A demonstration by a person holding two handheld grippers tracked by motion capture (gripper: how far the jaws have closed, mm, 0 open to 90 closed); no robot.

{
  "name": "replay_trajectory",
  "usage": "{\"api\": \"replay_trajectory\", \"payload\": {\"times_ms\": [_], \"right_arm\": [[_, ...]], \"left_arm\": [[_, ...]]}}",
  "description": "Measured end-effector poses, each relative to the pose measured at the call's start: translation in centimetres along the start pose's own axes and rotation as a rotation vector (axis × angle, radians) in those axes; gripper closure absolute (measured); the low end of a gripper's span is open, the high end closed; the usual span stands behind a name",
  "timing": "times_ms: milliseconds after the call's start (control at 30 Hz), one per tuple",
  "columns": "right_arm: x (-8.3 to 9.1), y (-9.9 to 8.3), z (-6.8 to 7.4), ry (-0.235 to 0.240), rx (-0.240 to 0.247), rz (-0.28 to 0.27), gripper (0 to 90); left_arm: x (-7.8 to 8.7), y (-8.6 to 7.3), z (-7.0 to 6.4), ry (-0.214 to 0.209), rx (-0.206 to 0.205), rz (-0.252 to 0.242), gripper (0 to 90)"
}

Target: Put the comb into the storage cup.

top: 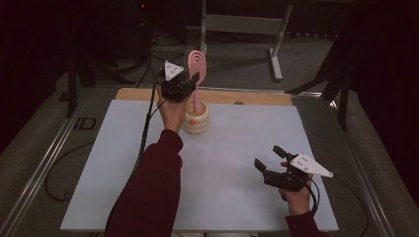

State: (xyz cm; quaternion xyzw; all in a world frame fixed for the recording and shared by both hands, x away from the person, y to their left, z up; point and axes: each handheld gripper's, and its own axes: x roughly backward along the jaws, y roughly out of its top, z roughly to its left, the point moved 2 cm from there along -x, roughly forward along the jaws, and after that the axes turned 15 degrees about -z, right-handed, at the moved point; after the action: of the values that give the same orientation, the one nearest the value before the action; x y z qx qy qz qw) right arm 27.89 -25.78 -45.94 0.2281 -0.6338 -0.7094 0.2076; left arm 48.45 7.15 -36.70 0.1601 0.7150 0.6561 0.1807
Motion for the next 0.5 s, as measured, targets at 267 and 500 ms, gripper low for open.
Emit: {"api": "replay_trajectory", "payload": {"times_ms": [267,500], "right_arm": [[0.0,0.2,0.1,0.002,-0.003,-0.009,13.3],[0.1,0.2,0.0,0.001,-0.006,-0.009,13.2]], "left_arm": [[-0.4,-0.5,-0.3,-0.007,0.001,0.006,64.5],[-0.7,-1.1,-0.4,-0.005,-0.008,0.017,64.5]]}}
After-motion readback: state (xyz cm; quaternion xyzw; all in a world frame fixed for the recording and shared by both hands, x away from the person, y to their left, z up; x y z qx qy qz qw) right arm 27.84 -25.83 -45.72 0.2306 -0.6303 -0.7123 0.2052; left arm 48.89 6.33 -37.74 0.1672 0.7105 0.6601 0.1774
